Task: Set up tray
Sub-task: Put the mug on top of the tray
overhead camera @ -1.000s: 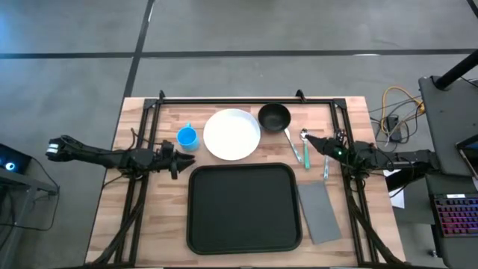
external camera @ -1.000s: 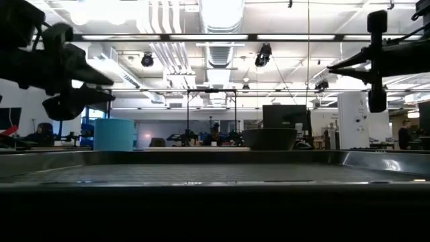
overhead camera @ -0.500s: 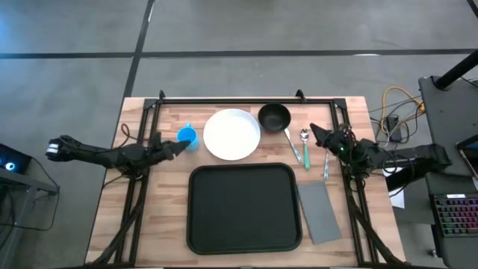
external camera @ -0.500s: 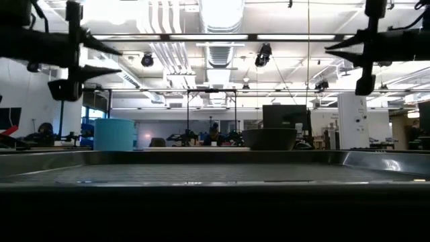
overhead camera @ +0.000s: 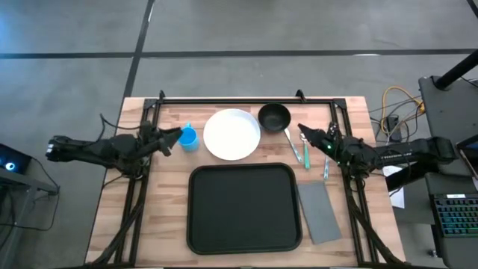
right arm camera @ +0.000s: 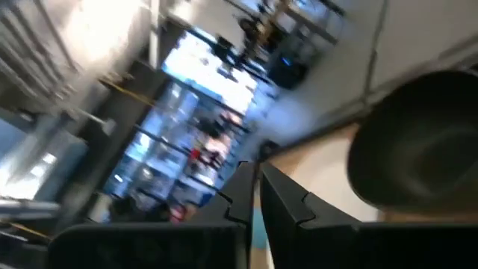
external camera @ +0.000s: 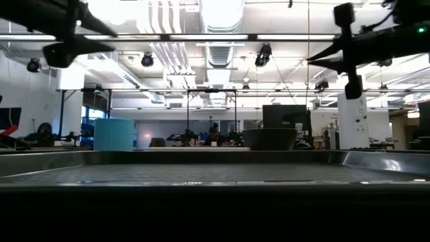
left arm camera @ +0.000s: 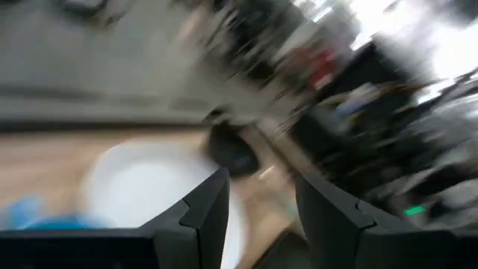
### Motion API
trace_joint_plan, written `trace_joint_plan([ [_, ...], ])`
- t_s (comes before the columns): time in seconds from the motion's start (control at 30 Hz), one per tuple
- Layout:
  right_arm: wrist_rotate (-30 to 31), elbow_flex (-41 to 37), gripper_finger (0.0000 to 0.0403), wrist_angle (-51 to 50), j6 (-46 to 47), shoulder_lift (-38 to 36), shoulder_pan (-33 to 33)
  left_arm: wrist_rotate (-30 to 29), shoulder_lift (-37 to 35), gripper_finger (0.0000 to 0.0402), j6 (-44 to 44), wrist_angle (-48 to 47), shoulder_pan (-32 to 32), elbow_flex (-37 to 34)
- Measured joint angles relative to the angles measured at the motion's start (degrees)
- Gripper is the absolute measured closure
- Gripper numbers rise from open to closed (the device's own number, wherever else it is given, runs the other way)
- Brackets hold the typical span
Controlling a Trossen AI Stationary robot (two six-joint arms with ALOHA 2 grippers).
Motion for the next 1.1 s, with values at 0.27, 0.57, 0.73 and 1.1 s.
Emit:
trace_joint_plan([
  [0.27,-13.33,13.96,0.0277,-37.72,4.13,4.43,-5.42,-2.13,14.46,0.0256,-13.19,-39.35,2.9,20.18],
  [0.57,-14.39,26.65,0.0175,-55.01,0.03,10.72,-8.48,2.87,29.67,0.0229,-23.7,-49.44,14.95,24.74],
  [0.73,-18.57,28.89,0.0156,-60.47,0.13,13.1,-10.11,14.74,35.07,0.0228,-21.88,-49.29,23.14,22.08],
  [1.1,-21.33,27.85,0.0152,-62.97,3.69,14.96,-10.3,16.83,35.76,0.0228,-13.37,-39.08,31.08,20.34],
])
